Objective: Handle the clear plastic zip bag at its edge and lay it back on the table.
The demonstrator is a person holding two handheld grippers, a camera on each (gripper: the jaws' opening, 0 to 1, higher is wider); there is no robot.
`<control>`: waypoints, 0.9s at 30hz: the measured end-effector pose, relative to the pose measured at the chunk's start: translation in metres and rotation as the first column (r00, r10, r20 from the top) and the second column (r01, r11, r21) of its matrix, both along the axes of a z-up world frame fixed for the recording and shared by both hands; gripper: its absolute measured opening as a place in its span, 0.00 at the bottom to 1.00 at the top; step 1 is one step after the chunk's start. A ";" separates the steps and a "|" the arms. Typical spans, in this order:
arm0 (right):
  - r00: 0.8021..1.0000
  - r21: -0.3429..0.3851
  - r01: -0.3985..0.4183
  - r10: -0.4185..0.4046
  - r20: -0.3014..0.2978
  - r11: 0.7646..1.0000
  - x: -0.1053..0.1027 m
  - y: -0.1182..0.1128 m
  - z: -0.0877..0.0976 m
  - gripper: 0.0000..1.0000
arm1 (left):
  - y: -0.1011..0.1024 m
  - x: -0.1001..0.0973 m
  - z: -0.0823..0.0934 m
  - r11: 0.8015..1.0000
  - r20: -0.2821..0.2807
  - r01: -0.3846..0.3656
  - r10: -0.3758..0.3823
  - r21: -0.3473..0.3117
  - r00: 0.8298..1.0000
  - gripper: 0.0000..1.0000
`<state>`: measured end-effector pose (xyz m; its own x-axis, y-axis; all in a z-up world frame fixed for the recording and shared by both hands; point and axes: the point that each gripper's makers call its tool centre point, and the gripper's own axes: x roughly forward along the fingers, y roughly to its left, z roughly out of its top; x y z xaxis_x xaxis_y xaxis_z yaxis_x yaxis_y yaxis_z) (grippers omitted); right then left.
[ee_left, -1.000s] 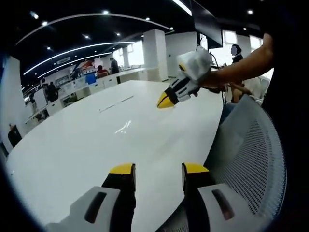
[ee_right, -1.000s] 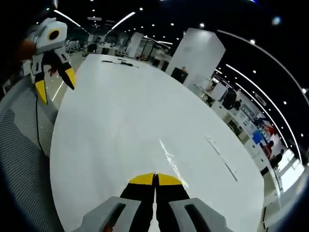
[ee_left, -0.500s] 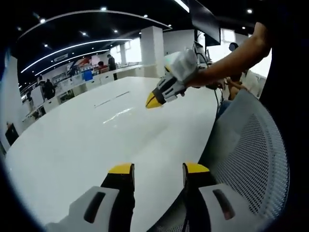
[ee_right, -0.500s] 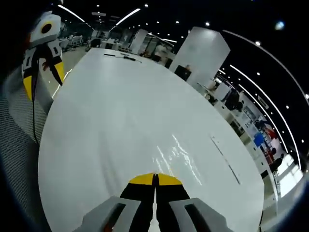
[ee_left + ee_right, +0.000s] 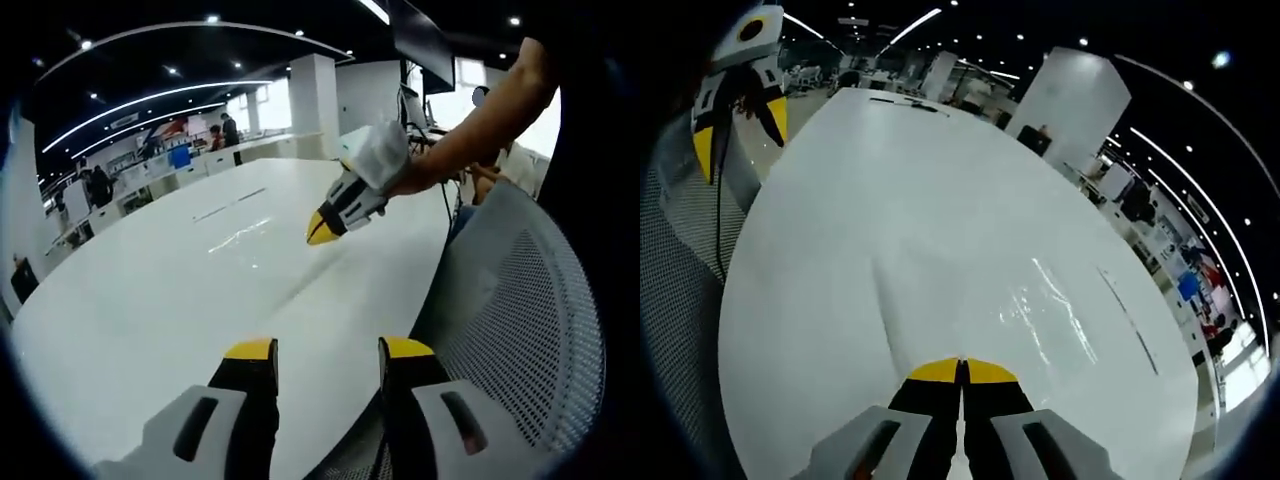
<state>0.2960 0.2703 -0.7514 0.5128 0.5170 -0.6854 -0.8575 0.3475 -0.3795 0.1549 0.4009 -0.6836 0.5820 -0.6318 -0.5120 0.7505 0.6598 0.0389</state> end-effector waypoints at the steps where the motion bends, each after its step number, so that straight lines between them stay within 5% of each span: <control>1: 1.000 0.001 0.000 0.000 -0.005 1.000 -0.001 0.000 -0.001 0.00 | 0.000 0.000 0.000 1.000 0.001 0.001 -0.001 0.002 1.000 0.38; 8: 0.999 0.009 -0.004 0.004 -0.044 1.000 -0.010 0.001 -0.009 0.00 | -0.003 -0.001 -0.001 1.000 0.002 0.009 -0.009 0.011 1.000 0.38; 11: 0.993 0.053 0.018 -0.012 -0.116 0.998 -0.019 0.003 -0.013 0.01 | -0.003 -0.001 0.000 1.000 0.003 0.007 -0.007 0.008 1.000 0.38; 16: 0.992 0.076 0.037 -0.028 -0.120 0.996 -0.021 0.002 -0.009 0.03 | -0.004 -0.001 0.000 1.000 0.003 0.011 -0.011 0.007 1.000 0.38; 27: 0.978 0.187 0.144 -0.111 -0.177 0.972 -0.028 -0.009 0.004 0.22 | -0.003 0.000 0.000 1.000 0.010 0.013 -0.012 -0.004 1.000 0.40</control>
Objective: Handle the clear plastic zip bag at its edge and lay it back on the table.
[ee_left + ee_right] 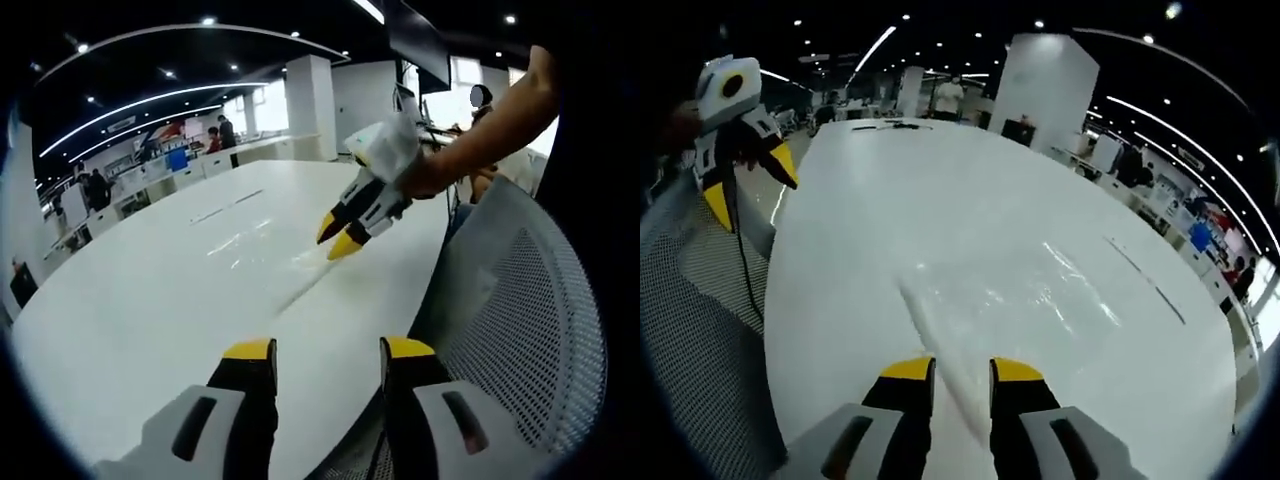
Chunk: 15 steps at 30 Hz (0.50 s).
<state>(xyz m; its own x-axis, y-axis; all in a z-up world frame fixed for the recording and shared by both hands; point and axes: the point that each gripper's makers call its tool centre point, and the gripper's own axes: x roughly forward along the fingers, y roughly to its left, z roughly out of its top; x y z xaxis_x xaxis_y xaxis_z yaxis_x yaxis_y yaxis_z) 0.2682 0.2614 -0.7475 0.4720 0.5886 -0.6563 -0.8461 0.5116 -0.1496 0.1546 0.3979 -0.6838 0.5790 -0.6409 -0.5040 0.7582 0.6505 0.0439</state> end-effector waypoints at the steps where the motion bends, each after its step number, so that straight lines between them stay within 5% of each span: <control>1: 1.000 0.013 0.005 -0.005 -0.002 1.000 -0.001 -0.001 0.003 0.23 | 0.000 0.000 0.001 1.000 0.000 -0.002 0.002 -0.003 1.000 0.40; 11: 1.000 0.015 0.021 -0.021 -0.022 1.000 -0.025 -0.029 0.020 0.42 | 0.023 0.007 -0.017 1.000 -0.014 -0.007 0.007 -0.015 1.000 0.43; 15: 0.995 0.055 0.091 -0.089 -0.034 0.994 -0.031 -0.044 0.031 0.50 | 0.020 0.008 -0.013 1.000 -0.006 -0.016 0.016 -0.026 1.000 0.47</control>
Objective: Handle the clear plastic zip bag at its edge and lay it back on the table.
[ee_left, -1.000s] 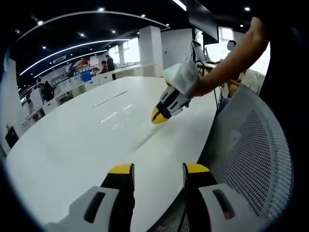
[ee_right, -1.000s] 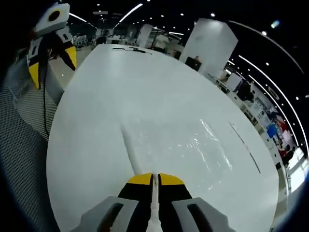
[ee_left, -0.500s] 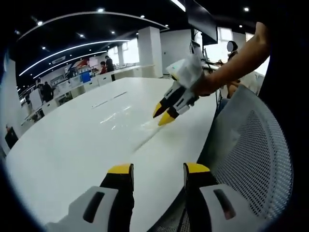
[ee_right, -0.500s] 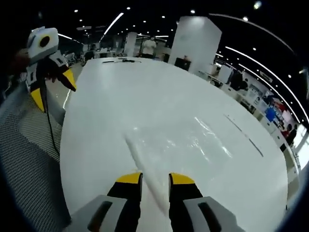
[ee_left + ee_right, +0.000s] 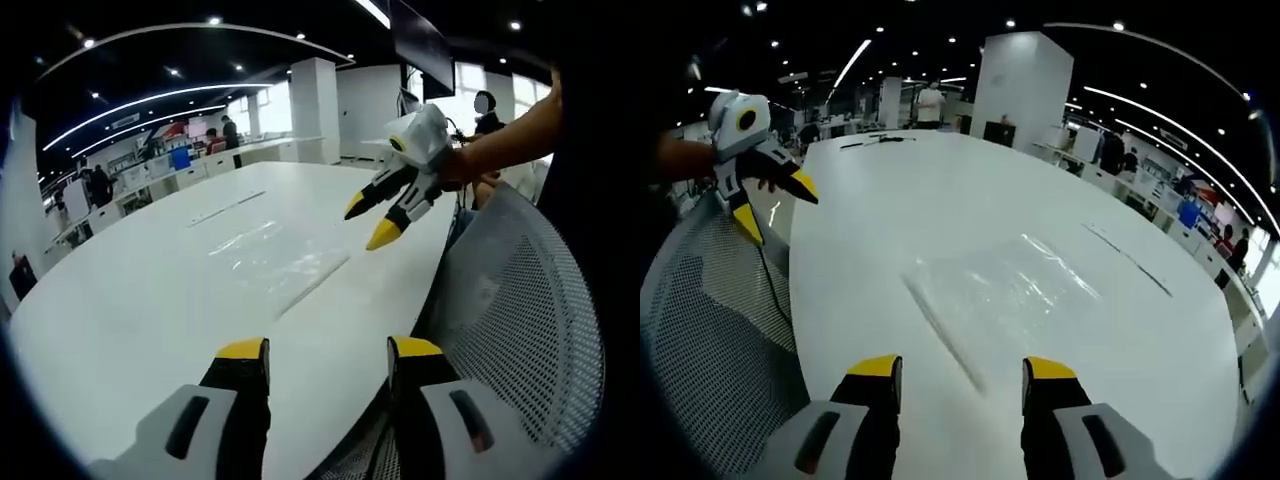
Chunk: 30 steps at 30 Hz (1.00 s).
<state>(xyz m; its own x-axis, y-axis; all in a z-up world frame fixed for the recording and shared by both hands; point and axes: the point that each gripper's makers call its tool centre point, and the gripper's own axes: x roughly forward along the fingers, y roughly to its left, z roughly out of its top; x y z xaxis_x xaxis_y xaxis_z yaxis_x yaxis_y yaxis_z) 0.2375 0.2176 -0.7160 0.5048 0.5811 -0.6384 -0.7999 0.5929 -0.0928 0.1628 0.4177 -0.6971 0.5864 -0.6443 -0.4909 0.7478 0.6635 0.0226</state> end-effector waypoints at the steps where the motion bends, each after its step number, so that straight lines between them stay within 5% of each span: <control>1: 1.000 0.016 0.022 -0.022 -0.005 1.000 -0.001 -0.005 0.002 0.52 | 0.000 0.001 0.001 1.000 -0.004 -0.008 0.008 -0.007 1.000 0.48; 13: 0.992 0.021 0.126 -0.126 0.017 0.992 -0.022 -0.048 0.015 0.75 | -0.011 0.002 0.014 0.999 0.010 -0.033 0.034 -0.042 0.999 0.66; 30: 0.985 0.103 0.159 -0.164 0.044 0.982 -0.042 -0.049 0.016 0.99 | -0.013 0.003 0.023 0.997 0.035 -0.055 0.057 -0.048 0.998 0.85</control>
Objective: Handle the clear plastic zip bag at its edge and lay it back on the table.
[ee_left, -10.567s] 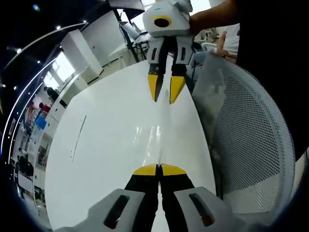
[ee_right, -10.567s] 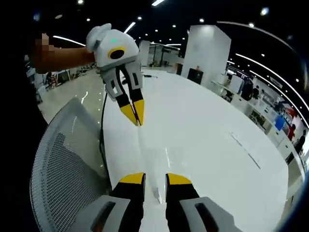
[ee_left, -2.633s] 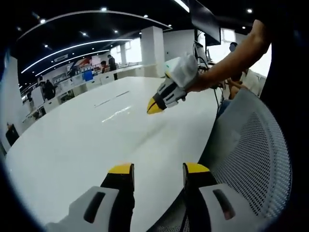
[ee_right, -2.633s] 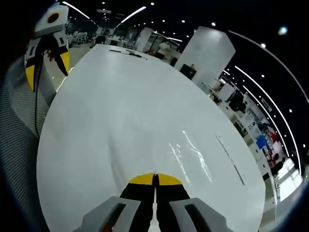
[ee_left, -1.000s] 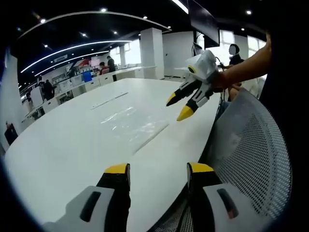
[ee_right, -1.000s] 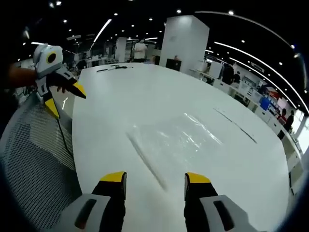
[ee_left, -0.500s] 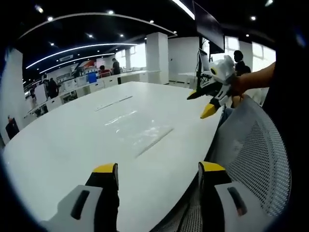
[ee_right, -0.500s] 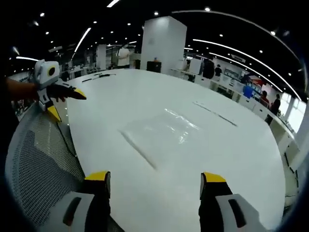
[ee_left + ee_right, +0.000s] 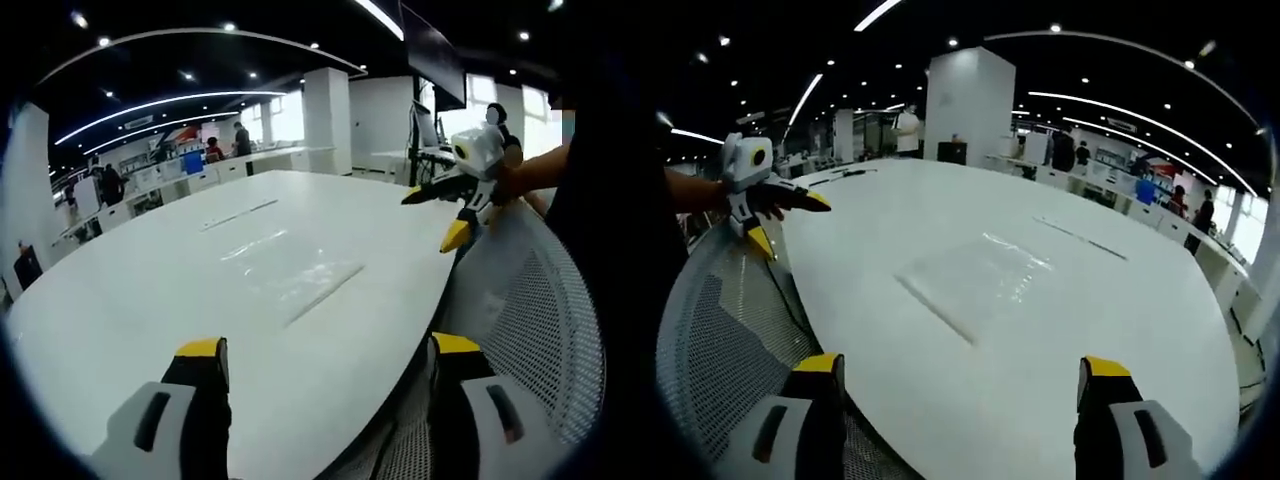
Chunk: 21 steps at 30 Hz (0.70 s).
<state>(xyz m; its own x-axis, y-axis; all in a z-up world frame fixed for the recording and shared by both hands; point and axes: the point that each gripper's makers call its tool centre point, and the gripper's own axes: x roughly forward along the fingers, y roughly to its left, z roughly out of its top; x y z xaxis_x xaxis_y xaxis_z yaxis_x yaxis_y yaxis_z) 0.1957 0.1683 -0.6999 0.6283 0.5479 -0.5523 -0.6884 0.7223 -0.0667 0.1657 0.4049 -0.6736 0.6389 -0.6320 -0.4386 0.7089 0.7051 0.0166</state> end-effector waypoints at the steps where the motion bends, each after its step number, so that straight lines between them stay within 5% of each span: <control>1: 1.000 0.002 0.001 -0.001 0.000 1.000 0.000 0.000 0.000 1.00 | 0.000 0.000 0.000 1.000 0.000 -0.003 0.003 -0.002 1.000 0.87; 10: 1.000 0.001 0.014 -0.014 -0.004 1.000 -0.003 -0.009 0.000 1.00 | -0.001 0.001 0.004 1.000 -0.001 -0.008 0.008 -0.029 1.000 0.99; 21: 1.000 -0.001 0.027 -0.027 -0.010 1.000 -0.007 -0.015 -0.001 1.00 | 0.001 0.001 0.005 1.000 0.007 -0.017 0.017 -0.025 1.000 0.99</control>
<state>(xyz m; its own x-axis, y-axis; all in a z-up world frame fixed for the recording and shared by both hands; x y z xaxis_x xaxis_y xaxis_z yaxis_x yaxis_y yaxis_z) 0.1892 0.1534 -0.7009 0.6372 0.5300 -0.5595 -0.6691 0.7407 -0.0604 0.1671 0.4057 -0.6683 0.6527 -0.6318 -0.4182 0.6969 0.7171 0.0043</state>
